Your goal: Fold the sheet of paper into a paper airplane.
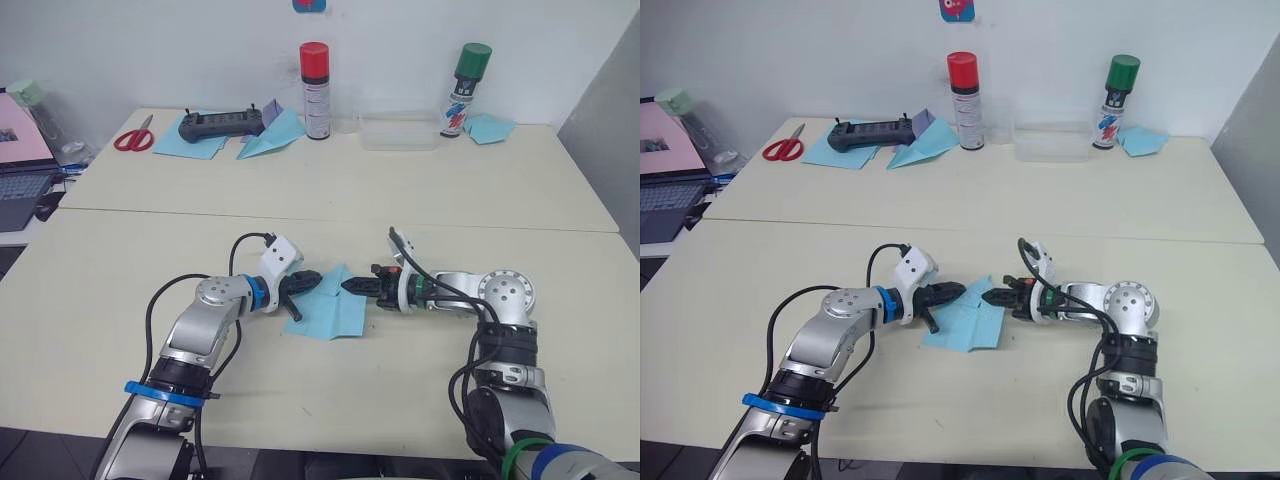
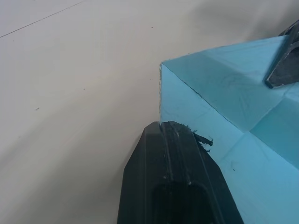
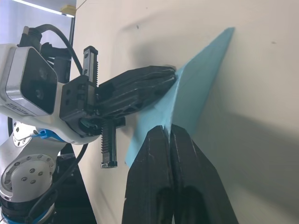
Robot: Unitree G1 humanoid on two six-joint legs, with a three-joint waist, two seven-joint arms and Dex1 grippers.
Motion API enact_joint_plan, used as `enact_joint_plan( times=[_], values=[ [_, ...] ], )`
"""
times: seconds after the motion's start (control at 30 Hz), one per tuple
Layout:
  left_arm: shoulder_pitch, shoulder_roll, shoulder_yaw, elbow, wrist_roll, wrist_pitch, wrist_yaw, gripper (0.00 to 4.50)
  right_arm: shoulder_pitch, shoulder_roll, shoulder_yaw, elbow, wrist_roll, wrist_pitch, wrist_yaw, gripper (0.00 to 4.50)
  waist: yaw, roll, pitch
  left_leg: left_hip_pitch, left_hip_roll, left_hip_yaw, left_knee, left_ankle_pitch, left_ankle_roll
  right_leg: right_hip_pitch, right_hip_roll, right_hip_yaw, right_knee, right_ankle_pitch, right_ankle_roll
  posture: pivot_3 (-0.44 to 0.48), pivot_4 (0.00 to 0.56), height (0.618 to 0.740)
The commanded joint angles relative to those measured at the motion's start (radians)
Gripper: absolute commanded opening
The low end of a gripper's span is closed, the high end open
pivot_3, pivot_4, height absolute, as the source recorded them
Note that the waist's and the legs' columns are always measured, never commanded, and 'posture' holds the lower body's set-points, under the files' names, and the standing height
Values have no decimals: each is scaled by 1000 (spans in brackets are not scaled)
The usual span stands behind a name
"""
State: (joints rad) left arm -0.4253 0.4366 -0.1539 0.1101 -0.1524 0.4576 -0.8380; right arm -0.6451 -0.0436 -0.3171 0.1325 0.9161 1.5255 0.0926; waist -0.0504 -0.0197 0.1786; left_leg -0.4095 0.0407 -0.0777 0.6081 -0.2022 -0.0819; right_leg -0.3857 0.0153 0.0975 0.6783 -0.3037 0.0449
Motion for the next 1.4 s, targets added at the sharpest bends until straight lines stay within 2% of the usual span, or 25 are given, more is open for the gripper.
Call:
enact_joint_plan(
  times=[0.03,0.37,0.6,1.07,1.4],
  values=[
    [21,-14,-50,20,18,34,2,0,-26,10,24,15,-32,-39,26,26,0,0,0,0,0,0,0,0,0,0,0,0,0,0,0,0,150,740],
    [27,-16,-48,17,18,37,8,0,-51,19,89,48,-96,-107,87,26,0,0,0,0,0,0,0,0,0,0,0,0,0,0,0,0,150,740],
    [27,-8,-39,21,18,36,8,0,-66,47,66,65,-92,-108,102,2449,0,0,0,0,0,0,0,0,0,0,0,0,0,0,0,0,150,740],
    [33,-4,-36,9,14,43,10,0,-98,116,-41,78,-68,-72,95,2449,0,0,0,0,0,0,0,0,0,-1,0,0,0,0,0,0,150,740],
    [29,-5,-40,5,15,47,10,0,-91,141,-57,75,-87,-49,80,2449,0,0,0,-2,0,0,0,0,0,-2,0,0,0,0,0,0,150,740]
  ],
)
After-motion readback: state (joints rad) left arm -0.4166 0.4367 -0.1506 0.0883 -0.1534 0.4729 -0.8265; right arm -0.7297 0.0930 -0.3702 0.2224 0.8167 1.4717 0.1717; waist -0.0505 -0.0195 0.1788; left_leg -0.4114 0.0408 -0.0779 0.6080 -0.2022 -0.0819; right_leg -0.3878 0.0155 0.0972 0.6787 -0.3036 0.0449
